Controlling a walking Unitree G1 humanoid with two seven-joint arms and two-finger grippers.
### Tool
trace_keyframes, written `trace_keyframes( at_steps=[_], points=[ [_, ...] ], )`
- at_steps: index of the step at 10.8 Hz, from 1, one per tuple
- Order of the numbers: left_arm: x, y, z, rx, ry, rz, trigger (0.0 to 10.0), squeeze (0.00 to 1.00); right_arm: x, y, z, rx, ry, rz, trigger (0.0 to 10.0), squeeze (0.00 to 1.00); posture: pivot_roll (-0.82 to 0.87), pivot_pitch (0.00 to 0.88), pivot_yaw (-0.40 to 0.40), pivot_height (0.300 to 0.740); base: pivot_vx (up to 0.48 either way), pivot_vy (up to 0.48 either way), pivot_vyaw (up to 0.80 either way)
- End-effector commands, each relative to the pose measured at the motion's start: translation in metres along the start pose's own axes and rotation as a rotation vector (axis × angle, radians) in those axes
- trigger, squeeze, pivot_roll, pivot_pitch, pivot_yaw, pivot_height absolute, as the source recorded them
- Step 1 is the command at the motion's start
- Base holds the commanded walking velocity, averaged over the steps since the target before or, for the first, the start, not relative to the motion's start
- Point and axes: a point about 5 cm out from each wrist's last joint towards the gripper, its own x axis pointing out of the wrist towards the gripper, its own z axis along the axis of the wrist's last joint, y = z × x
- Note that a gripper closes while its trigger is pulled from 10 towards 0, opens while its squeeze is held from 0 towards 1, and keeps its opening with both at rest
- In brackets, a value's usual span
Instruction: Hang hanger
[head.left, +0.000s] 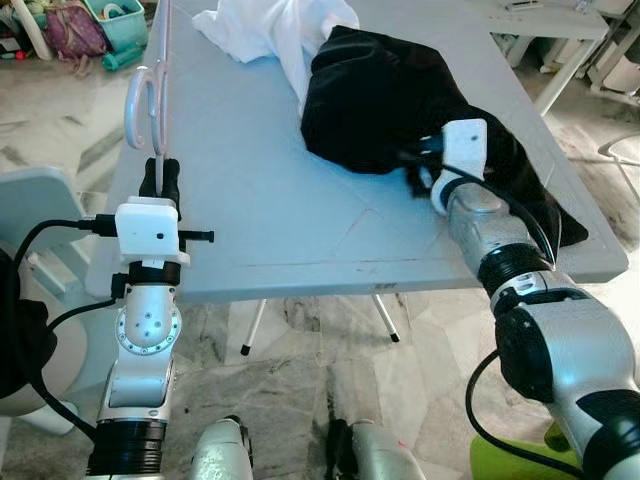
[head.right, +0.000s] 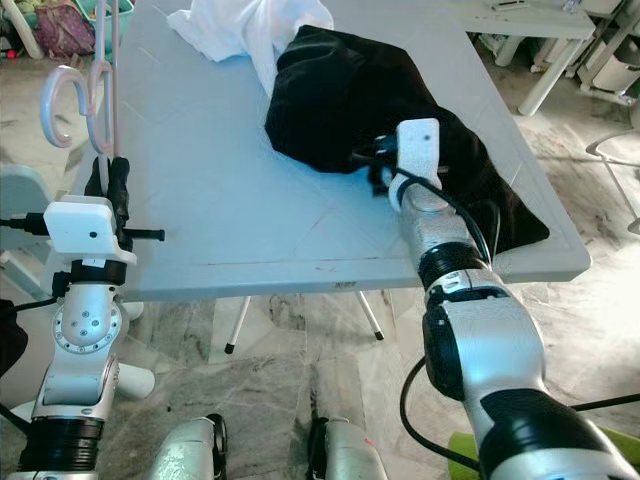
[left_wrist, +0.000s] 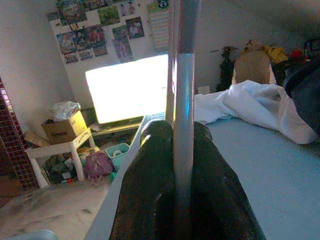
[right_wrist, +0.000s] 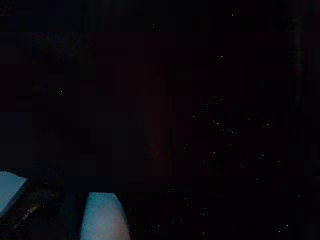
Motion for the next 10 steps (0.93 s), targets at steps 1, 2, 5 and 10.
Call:
trace_keyframes(
  at_steps=[1,2,5,10],
  points=[
    [-0.015,-0.004,-0.027,0.004,0.153,-0.016,10.0,0.00,0.000,-0.006,-0.002,0.008,-0.001,0.007,10.0,1.00,0.13,0.161,-0.080,0.740,0.000,0.000,0.00],
    [-0.015,-0.004,-0.026,0.004,0.151,-0.019,10.0,0.00,-0.002,-0.005,-0.001,-0.006,-0.048,0.073,10.0,1.00,0.13,0.164,-0.075,0.740,0.000,0.000,0.00],
    [-0.029,-0.007,-0.036,0.000,0.215,-0.070,10.0,0.00,-0.022,-0.018,-0.024,-0.017,-0.242,0.191,10.0,1.00,0.09,0.171,-0.071,0.740,0.000,0.000,0.00],
    [-0.027,-0.009,-0.036,-0.019,0.233,-0.083,10.0,0.00,-0.087,-0.015,-0.071,0.148,-0.438,0.008,10.0,1.00,0.07,0.153,-0.059,0.740,0.000,0.000,0.00]
  ],
)
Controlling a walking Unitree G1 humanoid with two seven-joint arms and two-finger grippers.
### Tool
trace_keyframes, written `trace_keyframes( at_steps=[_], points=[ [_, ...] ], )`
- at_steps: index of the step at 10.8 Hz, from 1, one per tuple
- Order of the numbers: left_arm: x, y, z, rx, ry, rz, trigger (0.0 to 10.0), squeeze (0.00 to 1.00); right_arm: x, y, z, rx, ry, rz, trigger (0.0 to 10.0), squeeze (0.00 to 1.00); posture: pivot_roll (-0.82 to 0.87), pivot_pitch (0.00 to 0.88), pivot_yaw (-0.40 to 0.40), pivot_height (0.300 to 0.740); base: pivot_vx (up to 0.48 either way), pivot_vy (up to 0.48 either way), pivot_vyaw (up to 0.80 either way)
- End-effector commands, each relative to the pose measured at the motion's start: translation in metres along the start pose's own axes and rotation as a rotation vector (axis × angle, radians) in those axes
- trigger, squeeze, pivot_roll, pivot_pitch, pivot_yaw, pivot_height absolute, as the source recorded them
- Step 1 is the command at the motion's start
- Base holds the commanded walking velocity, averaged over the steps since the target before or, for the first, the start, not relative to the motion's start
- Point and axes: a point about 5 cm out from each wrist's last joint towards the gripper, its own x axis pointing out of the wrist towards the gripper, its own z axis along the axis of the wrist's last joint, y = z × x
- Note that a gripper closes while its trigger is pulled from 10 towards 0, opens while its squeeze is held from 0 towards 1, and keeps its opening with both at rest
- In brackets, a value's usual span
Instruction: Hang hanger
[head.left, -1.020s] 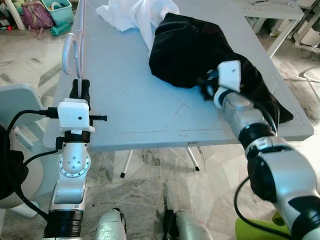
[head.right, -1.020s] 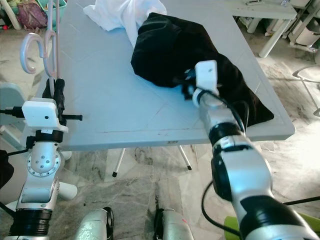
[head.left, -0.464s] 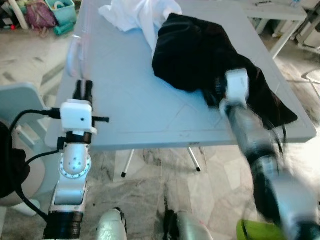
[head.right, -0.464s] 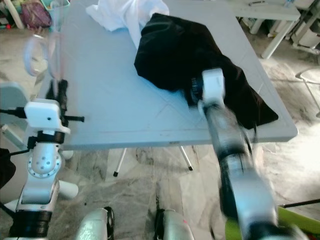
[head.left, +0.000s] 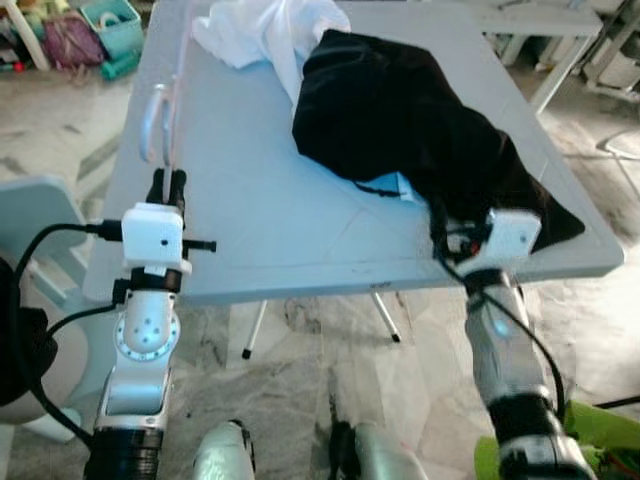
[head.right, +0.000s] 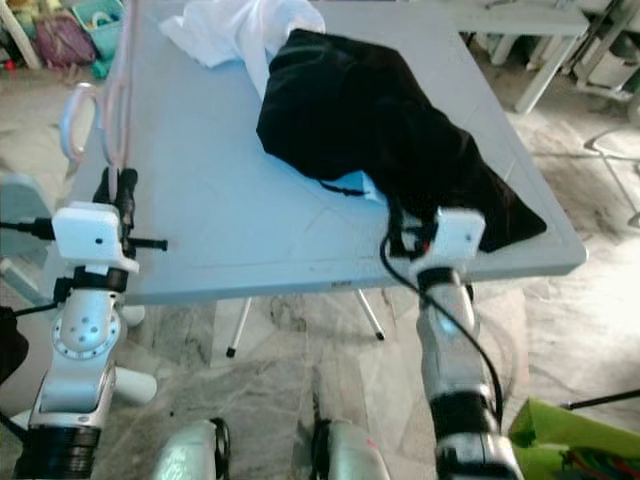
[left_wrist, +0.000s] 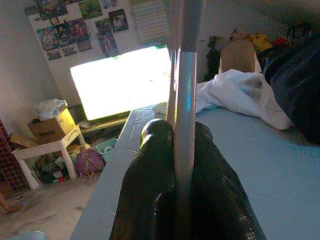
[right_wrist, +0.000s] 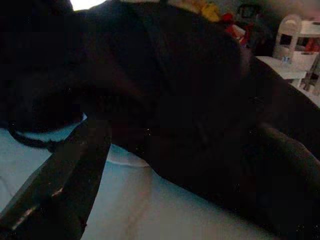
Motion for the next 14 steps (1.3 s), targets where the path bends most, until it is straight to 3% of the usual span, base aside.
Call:
trace_keyframes(
  at_steps=[1,3,4,7,14],
  points=[
    [-0.011,-0.007,-0.024,-0.017,0.142,-0.019,10.0,0.00,-0.001,0.010,0.002,-0.008,-0.012,0.030,10.0,1.00,0.06,0.143,-0.056,0.740,0.000,0.000,0.00],
    [0.001,-0.002,-0.013,-0.008,0.090,0.007,10.0,0.00,0.000,0.017,0.006,-0.010,-0.016,0.053,10.0,1.00,0.06,0.142,-0.058,0.740,0.000,0.000,0.00],
    [0.004,0.002,-0.011,0.005,0.074,0.013,10.0,0.00,0.003,0.014,0.008,-0.012,-0.020,0.025,10.0,1.00,0.06,0.141,-0.054,0.740,0.000,0.000,0.00],
    [0.006,0.001,-0.006,0.022,0.049,0.000,10.0,0.00,0.003,0.018,0.008,-0.011,-0.020,0.023,10.0,1.00,0.07,0.142,-0.050,0.740,0.000,0.000,0.00],
    [0.008,0.004,-0.008,0.079,0.037,-0.018,10.0,0.00,0.006,0.025,0.008,-0.021,-0.012,0.040,10.0,1.00,0.07,0.143,-0.050,0.740,-0.289,0.000,0.00]
  ],
)
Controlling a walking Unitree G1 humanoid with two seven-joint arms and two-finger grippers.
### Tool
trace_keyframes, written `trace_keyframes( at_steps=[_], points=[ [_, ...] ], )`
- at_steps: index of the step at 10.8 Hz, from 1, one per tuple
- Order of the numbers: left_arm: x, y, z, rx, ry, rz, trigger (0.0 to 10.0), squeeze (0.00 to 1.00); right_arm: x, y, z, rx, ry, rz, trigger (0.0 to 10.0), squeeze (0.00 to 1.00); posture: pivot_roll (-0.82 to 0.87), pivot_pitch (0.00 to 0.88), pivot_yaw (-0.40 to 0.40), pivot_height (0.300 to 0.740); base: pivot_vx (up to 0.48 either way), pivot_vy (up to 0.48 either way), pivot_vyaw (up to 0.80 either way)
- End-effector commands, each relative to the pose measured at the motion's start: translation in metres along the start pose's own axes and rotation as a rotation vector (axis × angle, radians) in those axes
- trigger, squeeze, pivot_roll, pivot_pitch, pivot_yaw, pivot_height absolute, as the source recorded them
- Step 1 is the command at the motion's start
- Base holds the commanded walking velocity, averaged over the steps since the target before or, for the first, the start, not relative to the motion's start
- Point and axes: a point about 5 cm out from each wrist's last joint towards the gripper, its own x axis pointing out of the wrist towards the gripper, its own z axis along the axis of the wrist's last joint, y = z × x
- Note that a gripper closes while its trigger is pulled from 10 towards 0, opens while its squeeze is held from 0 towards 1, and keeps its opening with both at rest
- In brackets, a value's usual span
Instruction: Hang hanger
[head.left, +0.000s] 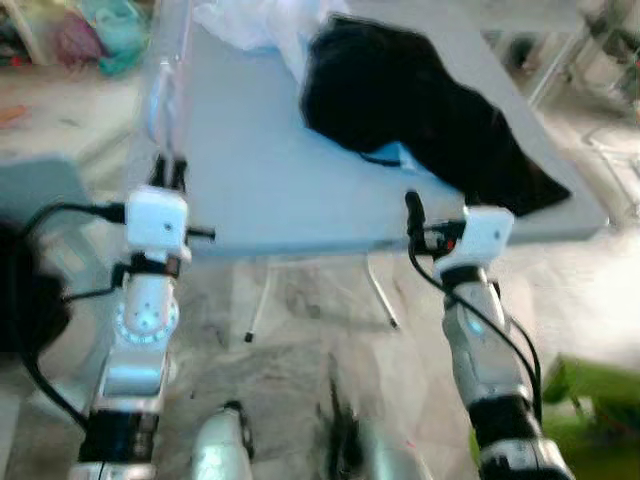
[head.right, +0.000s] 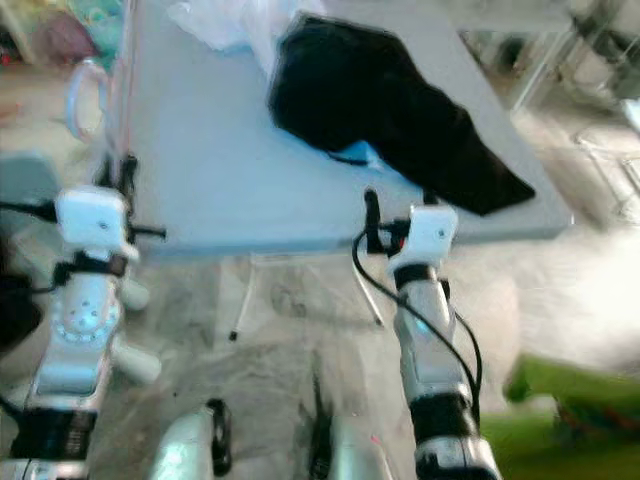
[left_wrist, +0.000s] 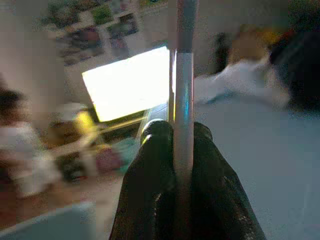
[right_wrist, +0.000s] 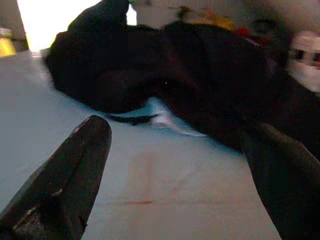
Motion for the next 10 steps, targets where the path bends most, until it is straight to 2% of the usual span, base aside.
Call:
trace_keyframes(
  at_steps=[1,3,5,8,10],
  points=[
    [-0.004,0.001,-0.007,0.056,0.011,-0.030,10.0,0.00,-0.001,-0.002,-0.001,-0.001,0.008,-0.010,10.0,1.00,0.07,0.143,-0.051,0.740,-0.281,0.000,0.00],
    [0.002,0.012,-0.011,0.082,0.016,-0.018,10.0,0.00,0.000,-0.001,-0.001,-0.001,0.009,-0.009,10.0,1.00,0.07,0.141,-0.051,0.740,-0.120,0.000,0.00],
    [0.000,0.010,-0.013,0.086,0.021,-0.019,10.0,0.00,0.000,-0.001,-0.001,-0.001,0.009,-0.010,10.0,1.00,0.07,0.144,-0.055,0.740,0.000,0.000,0.00],
    [-0.017,-0.010,-0.019,0.059,0.048,-0.079,10.0,0.00,-0.003,-0.002,-0.005,0.000,0.027,-0.013,10.0,1.00,0.07,0.147,-0.059,0.740,0.000,0.000,0.00],
    [-0.023,-0.018,-0.026,0.067,0.079,-0.115,10.0,0.00,-0.001,-0.001,-0.007,0.011,0.046,-0.002,10.0,1.00,0.07,0.147,-0.061,0.740,0.000,0.000,0.00]
  ],
)
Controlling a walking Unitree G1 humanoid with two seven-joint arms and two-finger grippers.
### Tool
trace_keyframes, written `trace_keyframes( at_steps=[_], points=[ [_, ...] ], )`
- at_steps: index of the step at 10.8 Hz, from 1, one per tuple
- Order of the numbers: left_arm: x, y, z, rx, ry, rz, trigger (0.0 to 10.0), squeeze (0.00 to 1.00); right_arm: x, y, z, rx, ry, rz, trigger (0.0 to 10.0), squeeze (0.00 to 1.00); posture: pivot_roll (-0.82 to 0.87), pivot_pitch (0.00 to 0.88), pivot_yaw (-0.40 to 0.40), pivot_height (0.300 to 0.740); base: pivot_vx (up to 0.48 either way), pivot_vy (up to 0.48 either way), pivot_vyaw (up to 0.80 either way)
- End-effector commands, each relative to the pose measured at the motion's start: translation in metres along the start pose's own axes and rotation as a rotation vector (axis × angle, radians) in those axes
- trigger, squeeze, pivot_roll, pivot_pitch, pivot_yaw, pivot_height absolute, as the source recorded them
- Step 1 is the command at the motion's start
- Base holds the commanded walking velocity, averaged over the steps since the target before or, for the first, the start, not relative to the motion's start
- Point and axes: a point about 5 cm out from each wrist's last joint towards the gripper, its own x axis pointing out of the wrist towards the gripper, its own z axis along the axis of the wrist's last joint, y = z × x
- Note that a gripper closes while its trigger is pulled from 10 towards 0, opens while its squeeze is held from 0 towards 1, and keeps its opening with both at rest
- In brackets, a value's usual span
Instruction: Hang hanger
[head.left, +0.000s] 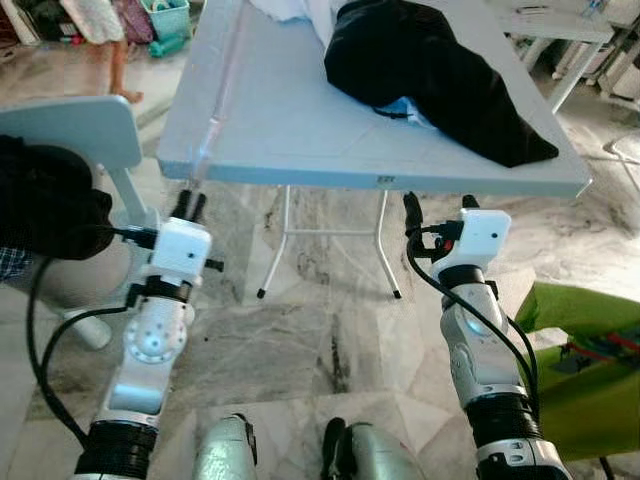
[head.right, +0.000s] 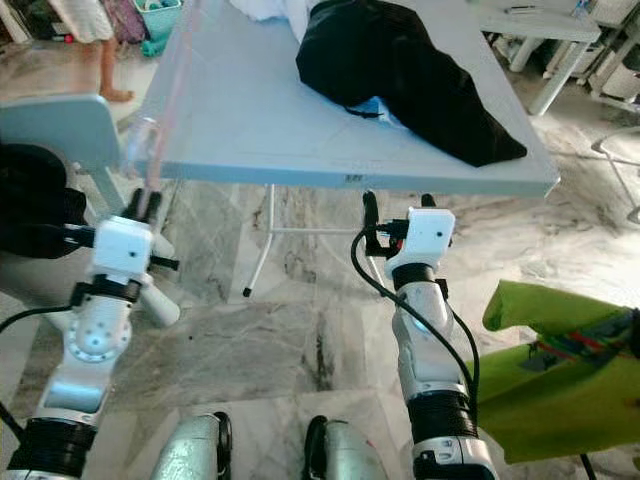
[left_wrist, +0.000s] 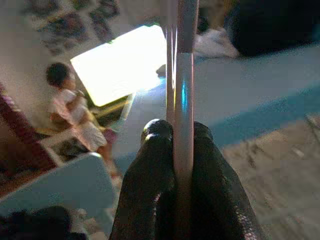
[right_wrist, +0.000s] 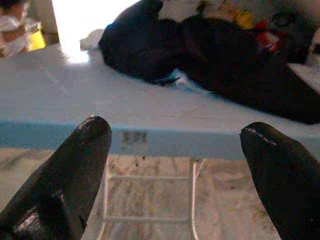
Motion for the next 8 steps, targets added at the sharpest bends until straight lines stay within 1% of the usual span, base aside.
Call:
trace_keyframes(
  at_steps=[1,2,3,4,5,6,7,8],
  points=[
    [-0.013,-0.016,-0.015,-0.034,0.085,-0.126,10.0,0.00,0.000,0.000,-0.005,-0.013,0.039,0.030,10.0,0.00,0.07,0.149,-0.062,0.740,0.000,0.000,0.00],
    [-0.027,-0.029,-0.022,-0.098,0.134,-0.258,10.0,0.00,0.000,-0.002,-0.008,-0.022,0.063,0.051,10.0,0.00,0.07,0.154,-0.062,0.740,0.000,0.000,0.00],
    [-0.041,-0.040,-0.026,-0.137,0.175,-0.362,10.0,0.00,0.001,-0.017,-0.012,-0.082,0.101,0.043,10.0,0.00,0.07,0.157,-0.063,0.740,0.000,0.000,0.00],
    [-0.045,-0.041,-0.027,-0.141,0.182,-0.385,10.0,0.00,0.002,-0.026,-0.012,-0.117,0.115,0.041,10.0,0.00,0.07,0.159,-0.064,0.740,0.000,0.000,0.00],
    [-0.051,-0.046,-0.030,-0.189,0.215,-0.457,10.0,0.00,0.005,-0.037,-0.013,-0.182,0.144,0.047,10.0,0.00,0.07,0.161,-0.065,0.740,0.000,0.000,0.00],
    [-0.061,-0.051,-0.031,-0.239,0.231,-0.595,10.0,0.00,0.009,-0.046,-0.010,-0.221,0.151,0.061,10.0,0.00,0.07,0.165,-0.067,0.740,0.000,0.000,0.00],
    [-0.074,-0.054,-0.033,-0.202,0.248,-0.757,10.0,0.00,0.015,-0.051,-0.002,-0.291,0.121,0.108,10.0,0.00,0.07,0.168,-0.067,0.740,0.000,0.000,0.00],
    [-0.083,-0.054,-0.035,-0.170,0.255,-0.850,10.0,0.00,0.017,-0.053,0.001,-0.305,0.109,0.133,10.0,0.00,0.07,0.172,-0.063,0.740,0.000,0.000,0.00]
  ],
)
